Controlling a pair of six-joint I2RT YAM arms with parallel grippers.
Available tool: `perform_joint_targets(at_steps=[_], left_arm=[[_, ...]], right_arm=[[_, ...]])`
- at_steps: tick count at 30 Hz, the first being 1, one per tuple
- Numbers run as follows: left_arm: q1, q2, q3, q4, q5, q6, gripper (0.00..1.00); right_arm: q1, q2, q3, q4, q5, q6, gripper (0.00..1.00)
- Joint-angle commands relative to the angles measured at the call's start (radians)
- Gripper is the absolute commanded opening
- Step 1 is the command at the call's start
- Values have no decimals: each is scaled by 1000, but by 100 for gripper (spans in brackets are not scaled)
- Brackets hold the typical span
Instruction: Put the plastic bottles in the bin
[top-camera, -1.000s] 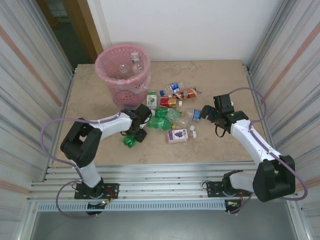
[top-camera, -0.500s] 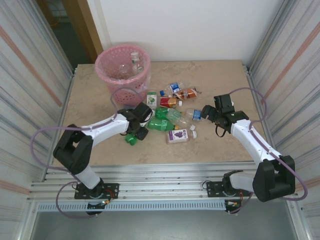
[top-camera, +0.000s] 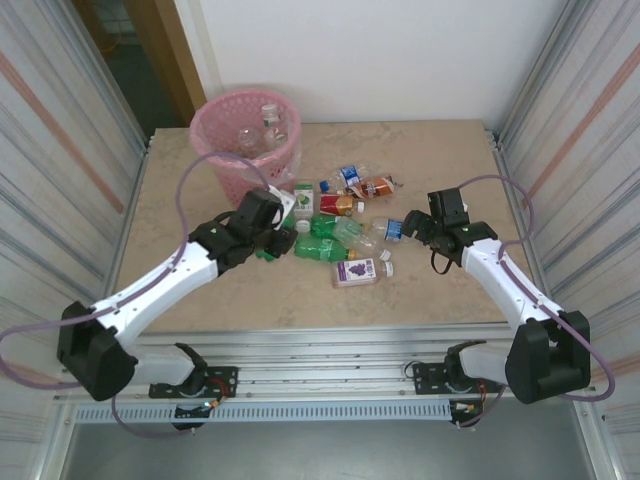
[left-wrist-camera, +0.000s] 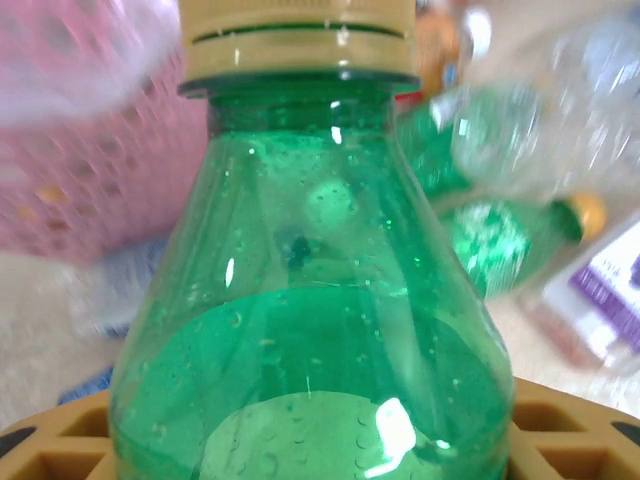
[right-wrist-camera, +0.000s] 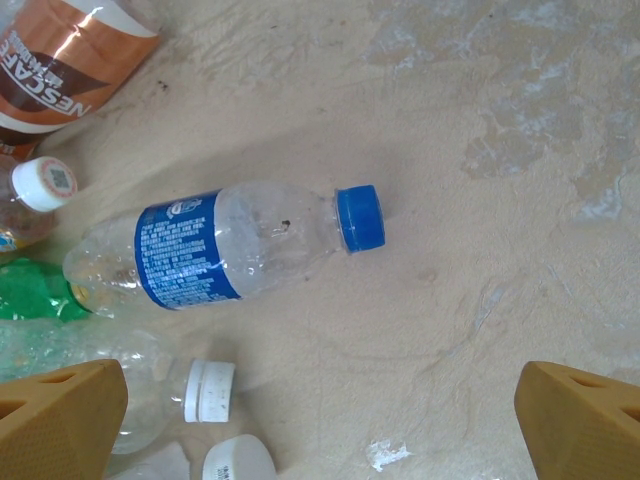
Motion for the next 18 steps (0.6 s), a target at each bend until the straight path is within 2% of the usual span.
perform_joint_targets(at_steps=[1,7,13,18], left_arm=[[14,-55,39,200,-25,36,19],[128,5,210,300,41,125,19],[282,174,429,336,121,152,20],[382,345,627,287,186,134,20]], right_arm=[[-7,13,16,1,-17,-11,98],[-6,-13,10,-4,-17,-4,98],[-5,-42,12,-29,-7,4,98],[-5,-71,18,-53,1,11,98]])
